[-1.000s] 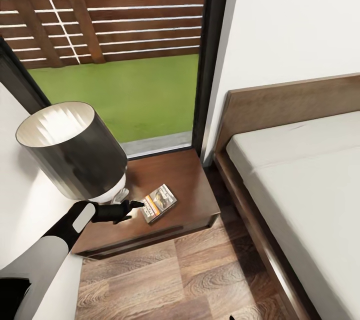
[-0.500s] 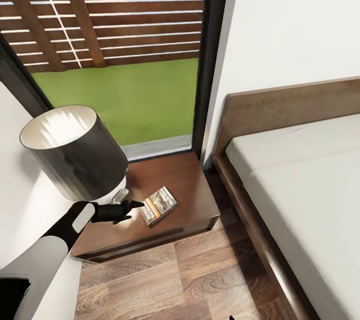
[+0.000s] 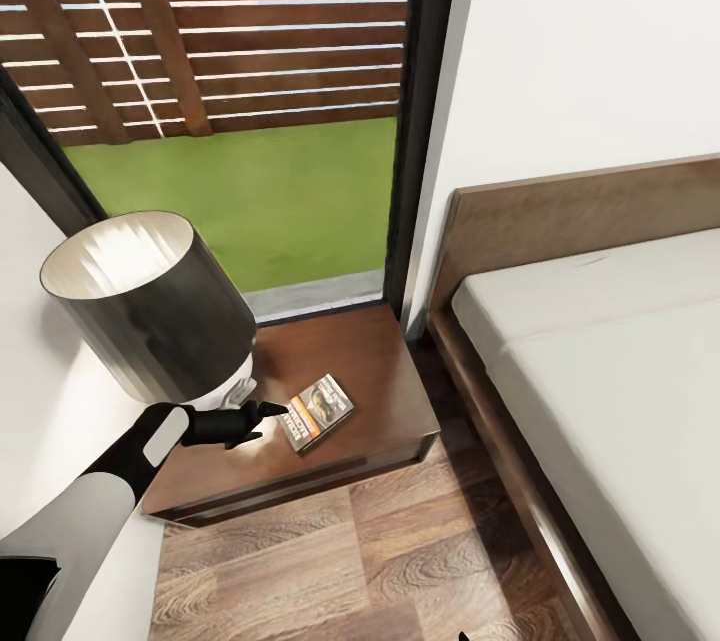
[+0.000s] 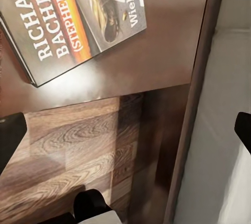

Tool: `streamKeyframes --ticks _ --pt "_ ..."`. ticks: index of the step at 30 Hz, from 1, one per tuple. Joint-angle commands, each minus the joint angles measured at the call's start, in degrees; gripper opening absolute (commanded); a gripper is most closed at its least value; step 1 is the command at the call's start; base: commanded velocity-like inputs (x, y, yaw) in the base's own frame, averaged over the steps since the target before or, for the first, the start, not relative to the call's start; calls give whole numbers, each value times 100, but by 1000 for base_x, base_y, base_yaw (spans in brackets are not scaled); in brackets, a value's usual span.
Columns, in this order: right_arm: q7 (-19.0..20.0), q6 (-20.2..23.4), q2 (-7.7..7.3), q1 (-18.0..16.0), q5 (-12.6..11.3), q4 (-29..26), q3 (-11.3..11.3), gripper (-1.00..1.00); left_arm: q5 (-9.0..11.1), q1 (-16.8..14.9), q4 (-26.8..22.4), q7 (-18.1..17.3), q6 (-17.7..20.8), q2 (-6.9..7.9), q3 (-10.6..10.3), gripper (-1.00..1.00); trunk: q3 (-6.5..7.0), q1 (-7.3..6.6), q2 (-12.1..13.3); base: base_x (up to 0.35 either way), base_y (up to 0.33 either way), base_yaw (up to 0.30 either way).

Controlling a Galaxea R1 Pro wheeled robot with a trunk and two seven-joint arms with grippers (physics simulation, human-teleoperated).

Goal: In the bedroom, move the book from the bed onto either nightstand, and place the two sandals side by side next to the bed.

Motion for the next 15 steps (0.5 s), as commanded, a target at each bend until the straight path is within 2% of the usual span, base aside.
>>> streamKeyframes --ticks 1,15 --pt "7 -39 -5 -4 -44 4 48 100 -5 -3 -1 -24 4 7 -26 100 -3 0 -2 0 0 0" --pt "-2 -38 -5 -2 -44 5 48 100 -3 -8 -1 -26 15 12 -35 100 81 0 -2 0 0 0"
